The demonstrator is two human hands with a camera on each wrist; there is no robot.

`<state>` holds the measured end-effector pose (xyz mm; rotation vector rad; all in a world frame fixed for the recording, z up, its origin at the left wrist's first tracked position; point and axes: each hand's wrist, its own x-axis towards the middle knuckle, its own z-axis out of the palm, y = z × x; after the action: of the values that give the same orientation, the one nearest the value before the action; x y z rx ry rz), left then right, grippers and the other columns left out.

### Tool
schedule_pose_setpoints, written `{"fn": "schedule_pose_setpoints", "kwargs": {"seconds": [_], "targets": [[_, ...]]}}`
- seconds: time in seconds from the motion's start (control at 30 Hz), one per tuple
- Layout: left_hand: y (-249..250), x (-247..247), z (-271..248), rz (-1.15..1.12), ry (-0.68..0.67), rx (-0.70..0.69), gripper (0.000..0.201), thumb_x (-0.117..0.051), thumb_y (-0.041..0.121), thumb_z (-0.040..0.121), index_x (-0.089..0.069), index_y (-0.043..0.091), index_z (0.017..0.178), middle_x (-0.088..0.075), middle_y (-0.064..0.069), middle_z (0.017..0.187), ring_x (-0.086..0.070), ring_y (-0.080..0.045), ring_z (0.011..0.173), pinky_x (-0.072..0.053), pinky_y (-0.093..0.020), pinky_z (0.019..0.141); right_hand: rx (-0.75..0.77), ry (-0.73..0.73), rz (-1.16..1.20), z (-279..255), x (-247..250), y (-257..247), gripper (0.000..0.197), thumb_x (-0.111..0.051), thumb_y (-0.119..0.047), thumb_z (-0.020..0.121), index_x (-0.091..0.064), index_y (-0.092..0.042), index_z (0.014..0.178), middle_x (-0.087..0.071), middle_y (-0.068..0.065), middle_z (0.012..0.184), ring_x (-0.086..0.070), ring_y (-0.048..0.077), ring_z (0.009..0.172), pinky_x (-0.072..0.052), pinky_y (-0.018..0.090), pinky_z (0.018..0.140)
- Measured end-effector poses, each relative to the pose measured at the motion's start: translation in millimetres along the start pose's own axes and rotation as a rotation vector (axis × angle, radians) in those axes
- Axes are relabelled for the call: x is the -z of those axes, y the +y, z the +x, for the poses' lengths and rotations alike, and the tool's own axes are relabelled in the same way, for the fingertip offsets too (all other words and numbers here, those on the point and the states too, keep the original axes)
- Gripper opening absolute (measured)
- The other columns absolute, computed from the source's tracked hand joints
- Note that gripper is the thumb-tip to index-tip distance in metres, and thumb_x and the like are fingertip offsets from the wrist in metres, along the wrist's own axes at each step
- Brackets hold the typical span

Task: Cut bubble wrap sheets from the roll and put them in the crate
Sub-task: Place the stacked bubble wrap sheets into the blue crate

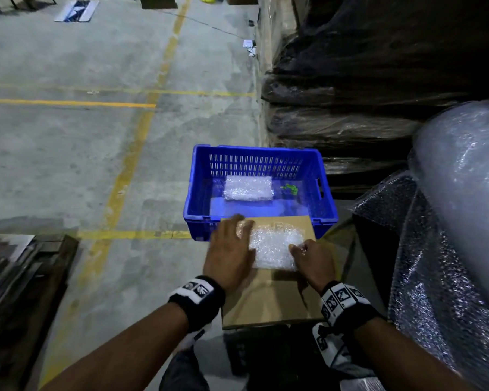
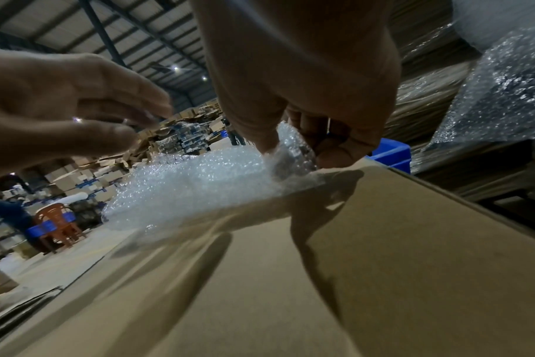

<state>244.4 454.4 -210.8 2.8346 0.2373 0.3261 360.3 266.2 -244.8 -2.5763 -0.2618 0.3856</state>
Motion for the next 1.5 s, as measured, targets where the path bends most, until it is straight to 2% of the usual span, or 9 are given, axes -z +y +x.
{"fn": "schedule_pose_setpoints", "kwargs": {"seconds": [0.07, 0.2, 0.4, 0.47, 0.57, 0.67, 0.87, 1.03, 1.5], "targets": [[15, -6, -10, 0.03, -0.157, -0.251, 0.069, -0.067, 0.036, 0.087, -0.042, 0.009, 0.145, -0.038, -0.02, 0.153, -0.035, -0.041, 0.14, -0.037, -0.052, 0.11, -0.016, 0.001, -0.002, -1, -2, 1, 0.033, -0.06, -0.041, 0.095, -0.062, -0.009, 0.086, -0.07, 0.015, 0.092, -0.065, 0.034, 0.091, -0.038, 0.032, 0.068], [16, -28, -18, 0.122, -0.604, -0.239, 0.095, -0.041, 0.067, 0.094, 0.004, 0.014, 0.159, 0.02, -0.009, 0.164, 0.023, -0.032, 0.15, 0.003, -0.051, 0.123, -0.016, 0.017, -0.006, -3, -2, 1, 0.036, -0.059, -0.043, 0.096, -0.063, -0.008, 0.089, -0.071, 0.016, 0.094, -0.064, 0.035, 0.093, -0.035, 0.031, 0.068], [6, -45, -15, 0.149, -0.726, -0.231, 0.098, -0.031, 0.076, 0.091, 0.018, 0.023, 0.156, 0.033, -0.004, 0.16, 0.032, -0.031, 0.146, 0.004, -0.052, 0.122, -0.039, -0.016, 0.038, -5, 5, 3, 0.038, -0.062, -0.046, 0.094, -0.06, -0.012, 0.077, -0.062, 0.008, 0.074, -0.066, 0.034, 0.085, -0.031, 0.03, 0.065], [7, -44, -11, 0.144, -0.739, -0.228, 0.098, -0.033, 0.075, 0.092, 0.018, 0.023, 0.157, 0.033, -0.004, 0.159, 0.032, -0.032, 0.146, 0.005, -0.052, 0.122, -0.018, 0.048, 0.031, -8, 14, 0, 0.034, -0.066, -0.041, 0.093, -0.066, -0.007, 0.092, -0.066, 0.013, 0.087, -0.064, 0.034, 0.093, -0.034, 0.03, 0.069], [8, -42, -8, 0.129, -0.754, -0.213, 0.098, -0.036, 0.073, 0.092, 0.017, 0.022, 0.157, 0.031, -0.005, 0.16, 0.029, -0.032, 0.147, 0.004, -0.052, 0.122, 0.326, 0.249, -0.112, -17, 24, -5, 0.03, -0.074, -0.024, 0.088, -0.064, -0.007, 0.11, -0.059, 0.015, 0.105, -0.055, 0.034, 0.097, -0.046, 0.039, 0.08], [11, -40, -9, 0.103, -0.74, -0.202, 0.095, -0.039, 0.069, 0.094, 0.013, 0.021, 0.158, 0.027, -0.005, 0.162, 0.025, -0.032, 0.148, 0.003, -0.052, 0.122, 0.638, 0.079, -0.28, -20, 20, -13, 0.024, -0.07, -0.022, 0.089, -0.065, -0.011, 0.111, -0.058, 0.009, 0.104, -0.057, 0.031, 0.097, -0.05, 0.04, 0.079], [9, -36, 1, 0.025, -0.668, -0.172, 0.068, -0.027, 0.052, 0.102, -0.014, 0.018, 0.159, -0.001, -0.006, 0.167, 0.002, -0.033, 0.153, -0.01, -0.05, 0.123, 0.406, -0.232, -0.481, -10, 8, -28, 0.051, -0.06, -0.037, 0.095, -0.046, -0.02, 0.142, -0.048, 0.01, 0.131, -0.044, 0.033, 0.121, -0.042, 0.041, 0.097], [8, -16, 15, 0.231, -0.533, -0.138, 0.043, -0.057, 0.026, 0.095, -0.052, 0.018, 0.137, -0.04, -0.012, 0.147, -0.032, -0.036, 0.133, -0.04, -0.049, 0.1, 0.352, -0.248, -0.543, -5, 4, -31, 0.067, -0.066, -0.04, 0.092, -0.035, -0.031, 0.151, -0.046, 0.012, 0.134, -0.045, 0.036, 0.123, -0.049, 0.044, 0.094], [-2, -20, 17, 0.209, -0.537, -0.043, 0.048, -0.059, 0.026, 0.098, -0.041, 0.021, 0.142, -0.038, -0.017, 0.145, -0.035, -0.042, 0.129, -0.052, -0.052, 0.092, 0.343, -0.273, -0.496, -3, 3, -19, 0.062, -0.068, -0.038, 0.092, -0.04, -0.041, 0.147, -0.034, 0.008, 0.125, -0.043, 0.029, 0.11, -0.049, 0.042, 0.092]]}}
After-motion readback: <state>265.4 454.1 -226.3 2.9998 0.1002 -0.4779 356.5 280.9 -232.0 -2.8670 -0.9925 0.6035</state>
